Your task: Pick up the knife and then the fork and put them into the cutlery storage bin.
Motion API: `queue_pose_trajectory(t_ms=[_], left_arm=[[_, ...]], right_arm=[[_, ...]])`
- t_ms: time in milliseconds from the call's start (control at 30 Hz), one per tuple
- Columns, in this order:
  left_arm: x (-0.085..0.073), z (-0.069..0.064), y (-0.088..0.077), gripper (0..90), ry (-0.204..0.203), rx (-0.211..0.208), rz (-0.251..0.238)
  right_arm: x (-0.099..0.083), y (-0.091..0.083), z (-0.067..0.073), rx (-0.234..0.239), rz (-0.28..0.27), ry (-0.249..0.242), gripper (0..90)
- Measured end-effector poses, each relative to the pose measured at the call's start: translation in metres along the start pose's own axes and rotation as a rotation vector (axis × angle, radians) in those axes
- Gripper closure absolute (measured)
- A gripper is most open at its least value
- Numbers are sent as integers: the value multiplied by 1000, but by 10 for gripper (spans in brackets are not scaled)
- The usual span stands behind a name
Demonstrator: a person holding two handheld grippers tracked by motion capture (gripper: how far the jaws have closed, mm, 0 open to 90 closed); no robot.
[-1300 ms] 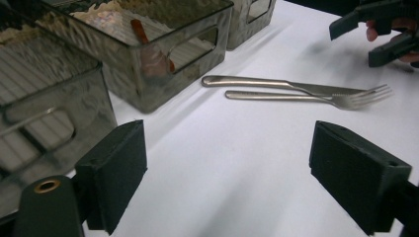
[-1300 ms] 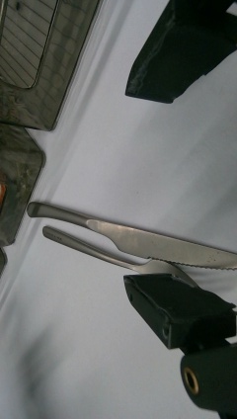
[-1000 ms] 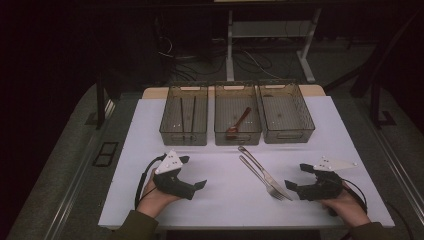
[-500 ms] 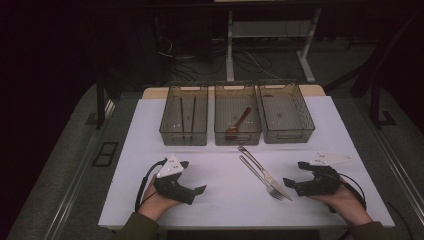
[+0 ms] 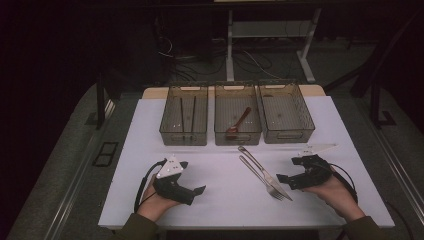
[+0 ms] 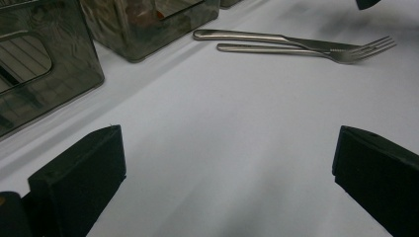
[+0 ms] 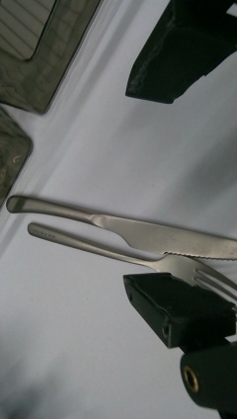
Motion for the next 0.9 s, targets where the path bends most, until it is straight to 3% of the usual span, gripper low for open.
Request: queue_pose_trajectory(t_ms=[100,367,567,900], left_arm=[[-1,-2,0,0,1,-6,2],[0,-2,-1,0,-1,-10,-2],[0,-2,0,0,12,-8,6],[0,-3,2,0,3,-14,3]], right_arm=[[5,3,4,11,21,8,136],[20,15,10,-3,42,-26,138],[29,24,18,-1,91,-39,169],[39,39,25,1,184,-79,380]])
Point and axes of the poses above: each handheld gripper's, and its own axes: y roughly forward along the jaws, x roughly out of its top, z roughly to its left, the point moved 10 cm from there along y, roughly forward along the jaws, and after that the axes turned 15 degrees about -x, right-handed, at the moved point
